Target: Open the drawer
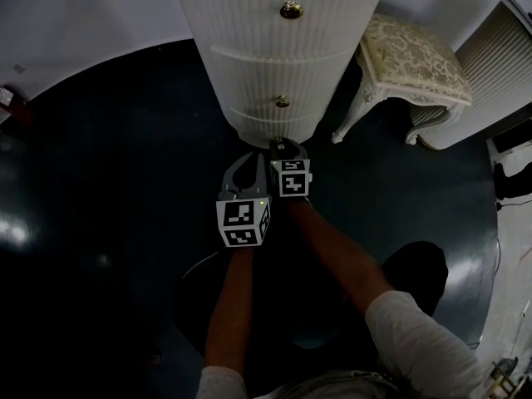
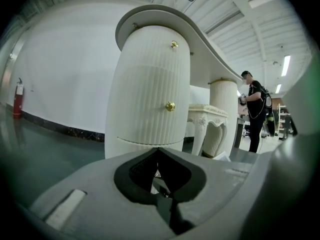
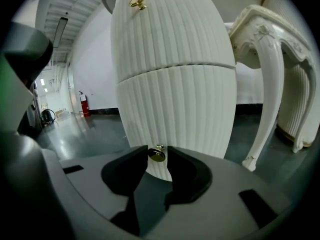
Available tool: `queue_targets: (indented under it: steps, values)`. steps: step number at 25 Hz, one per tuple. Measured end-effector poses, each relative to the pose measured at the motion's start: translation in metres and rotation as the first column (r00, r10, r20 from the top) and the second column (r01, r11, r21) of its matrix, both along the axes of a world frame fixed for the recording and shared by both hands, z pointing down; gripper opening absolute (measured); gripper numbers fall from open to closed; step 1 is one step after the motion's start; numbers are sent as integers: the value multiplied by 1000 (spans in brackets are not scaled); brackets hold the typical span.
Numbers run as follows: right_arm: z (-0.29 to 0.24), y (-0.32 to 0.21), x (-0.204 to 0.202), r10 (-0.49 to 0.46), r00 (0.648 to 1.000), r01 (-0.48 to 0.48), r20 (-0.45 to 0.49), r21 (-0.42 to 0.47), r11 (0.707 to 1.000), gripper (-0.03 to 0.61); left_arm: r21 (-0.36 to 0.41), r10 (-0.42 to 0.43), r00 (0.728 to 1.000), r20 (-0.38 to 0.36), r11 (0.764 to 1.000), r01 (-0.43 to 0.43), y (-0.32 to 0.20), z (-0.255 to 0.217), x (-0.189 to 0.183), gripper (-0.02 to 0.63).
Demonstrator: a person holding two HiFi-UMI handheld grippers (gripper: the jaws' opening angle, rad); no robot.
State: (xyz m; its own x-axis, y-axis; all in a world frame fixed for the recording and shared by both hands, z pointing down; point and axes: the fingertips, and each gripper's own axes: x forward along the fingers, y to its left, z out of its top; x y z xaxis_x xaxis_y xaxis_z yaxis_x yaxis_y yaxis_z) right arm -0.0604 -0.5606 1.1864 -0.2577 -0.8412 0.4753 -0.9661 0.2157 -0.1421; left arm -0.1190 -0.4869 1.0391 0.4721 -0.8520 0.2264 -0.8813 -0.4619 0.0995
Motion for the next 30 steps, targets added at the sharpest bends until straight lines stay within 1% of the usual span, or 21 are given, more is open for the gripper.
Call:
queue_targets:
  steps: [3,5,9,12,16,21,25,30]
  values:
    - [3,-3,3,-6,1000,6,-21,-2,1000,129,-14,-22,1000,-6,1000,22,0,1,-5,9]
    - [5,-2,3,-7,999,7,-32,-6,1000,113,-17,-15,1000,-14,1000,15,3,0,-5,9]
    - [5,-2,3,0,999,0,-43,12,1000,107,-15,-4,1000,-14,1000,4,5,-2,-7,9]
    - [6,1,2,-4,999,4,-33,0,1000,107,-17,3,1000,-10,1000,-3,9,-3,-9,9]
    - [5,9,0,-12,999,12,-32,-1,1000,106,-20,42,999,25,999,-42,18,-2,-13,9]
    - [6,21,-3,-10,1000,10,-22,-11,1000,106,1,54,997,63,999,-54,27,-13,-25,9]
    - [6,29,1,-28,999,28,-25,-7,1000,106,11,81,996,26,997,-81,35,-16,-25,9]
    - [4,49,-6,-23,1000,23,-7,-32,999,106,6,108,994,29,994,-108,47,-20,-33,9]
